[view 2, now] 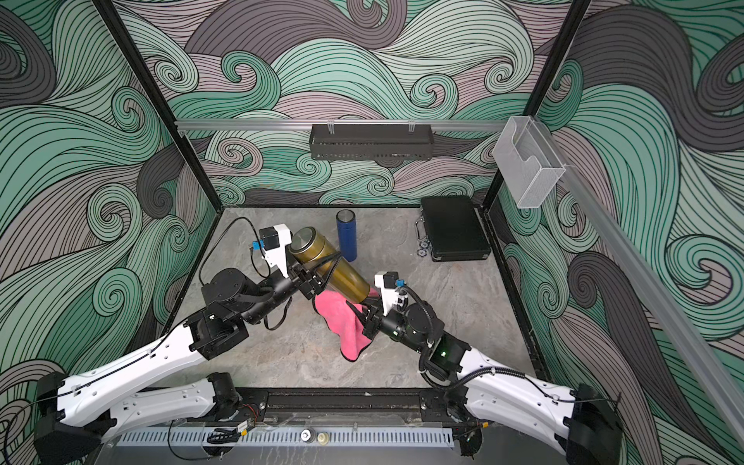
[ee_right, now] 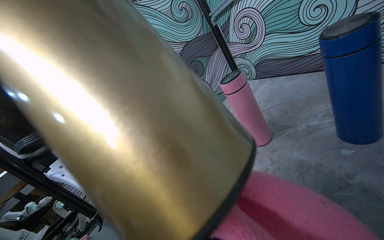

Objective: Wipe the surface of the thermos
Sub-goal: Wipe the dirt from the surface of the thermos.

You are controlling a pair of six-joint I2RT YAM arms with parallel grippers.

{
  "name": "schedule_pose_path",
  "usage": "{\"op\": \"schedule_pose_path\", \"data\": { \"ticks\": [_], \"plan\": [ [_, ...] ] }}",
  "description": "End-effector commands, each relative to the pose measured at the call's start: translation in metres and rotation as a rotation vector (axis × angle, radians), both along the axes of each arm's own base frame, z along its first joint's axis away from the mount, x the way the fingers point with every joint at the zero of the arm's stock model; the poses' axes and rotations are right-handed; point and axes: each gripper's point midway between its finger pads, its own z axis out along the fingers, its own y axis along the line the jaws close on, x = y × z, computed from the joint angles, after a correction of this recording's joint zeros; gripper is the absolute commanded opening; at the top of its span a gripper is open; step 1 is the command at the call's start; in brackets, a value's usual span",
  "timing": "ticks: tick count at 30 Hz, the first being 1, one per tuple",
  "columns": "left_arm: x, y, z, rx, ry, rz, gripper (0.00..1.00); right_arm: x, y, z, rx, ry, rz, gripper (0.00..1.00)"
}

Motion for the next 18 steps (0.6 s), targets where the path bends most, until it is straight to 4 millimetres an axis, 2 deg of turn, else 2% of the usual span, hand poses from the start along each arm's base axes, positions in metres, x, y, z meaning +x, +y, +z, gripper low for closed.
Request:
{"op": "schedule_pose_path", "data": {
  "ticks": [1,4,6,10,15,18],
  "plan": [
    [-0.003,0.0,-0.001,0.005,-0.003,-0.007,0.0,0.001,-0.025,0.054,0.156,-0.11,-0.076,0.0],
    [-0.004,0.003,-0.001,0.002,-0.006,-0.005,0.0,0.013,-0.044,0.049,0.164,-0.088,-0.15,0.0],
    [-0.006,0.003,-0.001,0.002,-0.005,-0.012,0.0,0.015,-0.048,0.047,0.17,-0.08,-0.156,0.0],
    [-0.008,0.002,0.0,-0.002,-0.006,-0.027,0.0,0.006,-0.037,0.05,0.208,-0.055,-0.072,0.0],
    [-0.006,0.002,0.001,0.001,-0.009,-0.012,0.0,-0.019,-0.012,0.06,0.234,-0.066,0.049,0.0],
    [-0.004,0.003,0.0,0.005,-0.012,0.002,0.0,-0.032,-0.005,0.066,0.223,-0.094,0.073,0.0]
  ]
}}
